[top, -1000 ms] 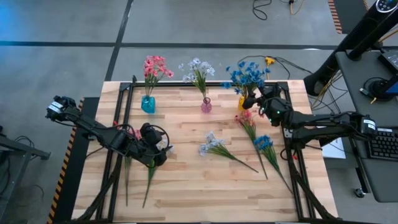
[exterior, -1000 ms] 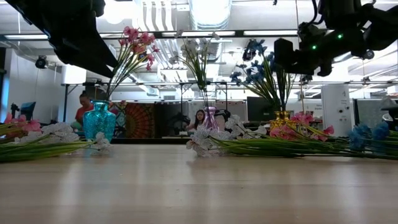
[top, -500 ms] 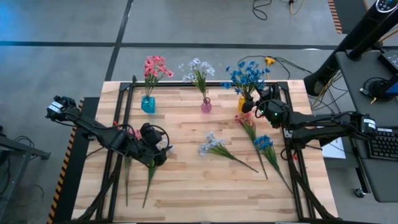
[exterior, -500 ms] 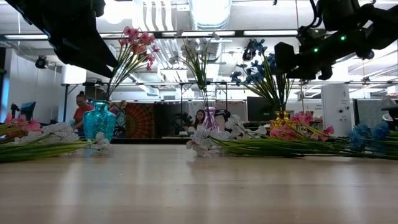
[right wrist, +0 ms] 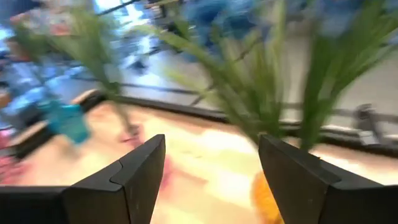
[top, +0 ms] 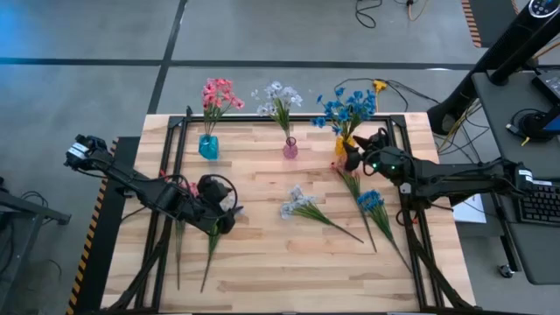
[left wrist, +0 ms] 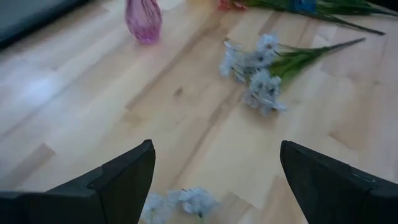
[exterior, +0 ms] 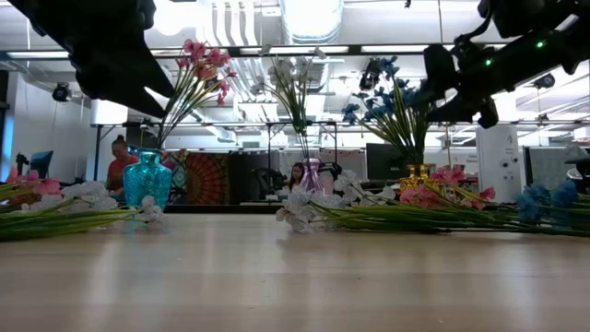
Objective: Sort flowers into vase by color
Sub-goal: Put the right white flowers into the pink vase
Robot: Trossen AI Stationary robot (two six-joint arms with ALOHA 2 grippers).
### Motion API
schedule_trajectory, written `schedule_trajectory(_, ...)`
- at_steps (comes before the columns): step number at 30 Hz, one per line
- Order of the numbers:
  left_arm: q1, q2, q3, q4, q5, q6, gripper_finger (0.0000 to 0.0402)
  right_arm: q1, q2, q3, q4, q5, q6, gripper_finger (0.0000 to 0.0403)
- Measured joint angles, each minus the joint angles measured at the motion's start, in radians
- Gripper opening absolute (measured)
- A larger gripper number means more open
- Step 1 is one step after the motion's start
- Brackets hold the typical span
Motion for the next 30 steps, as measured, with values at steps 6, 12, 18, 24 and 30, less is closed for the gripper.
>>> schedule_trajectory(6,0.0,0.0,0.0,0.002,0.14,-0.045,0.0327,0.008,-0.001,0.0,-0.011,-0.173,0.081,0.0239)
schedule_trajectory(12,0.0,0.0,0.0,-0.004,0.302,-0.108,0.0327,0.013,-0.001,0.0,-0.044,-0.29,0.145,0.0235)
schedule_trajectory(18,-0.001,0.0,0.0,-0.003,0.365,-0.126,0.0327,0.047,-0.002,0.0,-0.112,-0.377,0.214,0.0235)
schedule_trajectory(24,-0.001,0.0,0.0,0.01,0.337,-0.121,0.0327,0.095,0.02,0.0,-0.228,-0.568,0.352,0.0235)
schedule_trajectory(30,-0.001,0.0,0.0,0.061,0.271,-0.077,0.0327,0.194,0.102,0.055,-0.266,-0.586,0.332,0.0235)
